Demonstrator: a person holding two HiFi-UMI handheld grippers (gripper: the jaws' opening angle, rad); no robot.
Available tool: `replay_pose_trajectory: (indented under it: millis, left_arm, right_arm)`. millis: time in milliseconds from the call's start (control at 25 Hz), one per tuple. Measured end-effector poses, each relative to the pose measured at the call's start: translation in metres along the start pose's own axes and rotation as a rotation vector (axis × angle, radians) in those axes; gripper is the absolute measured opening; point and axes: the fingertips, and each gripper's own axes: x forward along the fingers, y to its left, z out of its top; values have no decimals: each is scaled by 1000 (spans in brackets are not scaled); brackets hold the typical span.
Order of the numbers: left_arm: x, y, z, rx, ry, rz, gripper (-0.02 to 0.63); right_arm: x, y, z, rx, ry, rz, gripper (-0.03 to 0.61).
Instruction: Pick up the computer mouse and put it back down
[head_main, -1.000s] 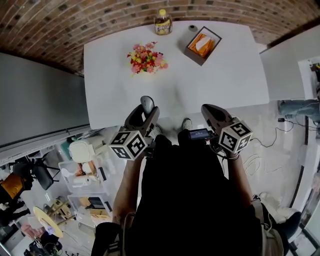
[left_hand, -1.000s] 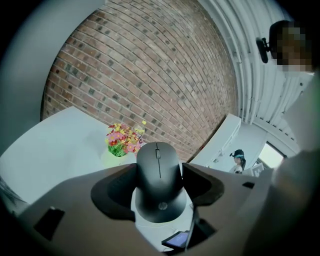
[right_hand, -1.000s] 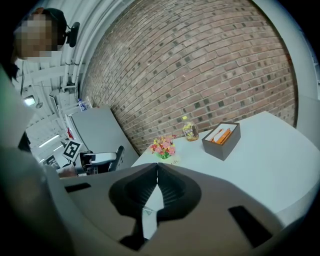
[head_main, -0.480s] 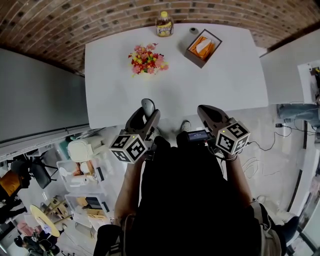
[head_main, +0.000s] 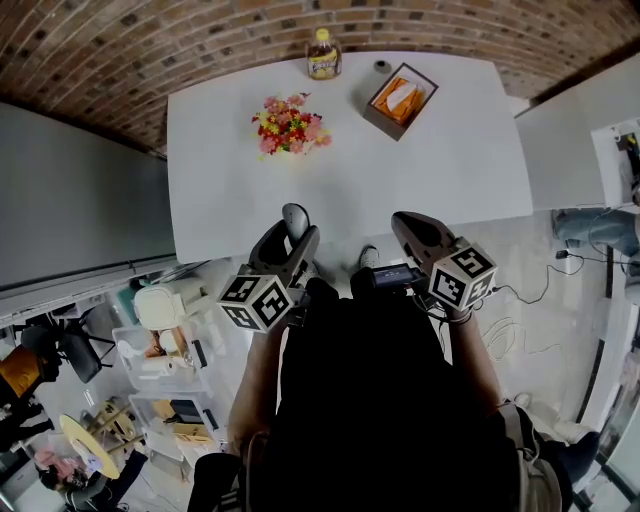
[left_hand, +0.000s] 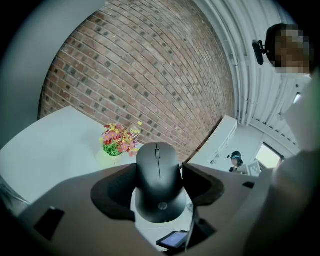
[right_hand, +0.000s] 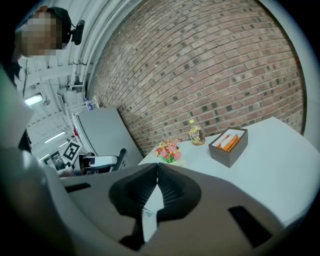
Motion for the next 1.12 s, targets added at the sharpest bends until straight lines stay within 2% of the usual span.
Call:
replay_pose_trajectory:
  millis: [680,1120]
  left_arm:
    - [5,-2,-2,26,26,1,302]
    - [6,5,-13,94,77,45,302]
  right_arm:
    - [1,2,3,-12,-11,9,17]
    - [0,0,-1,1,-4,3,17]
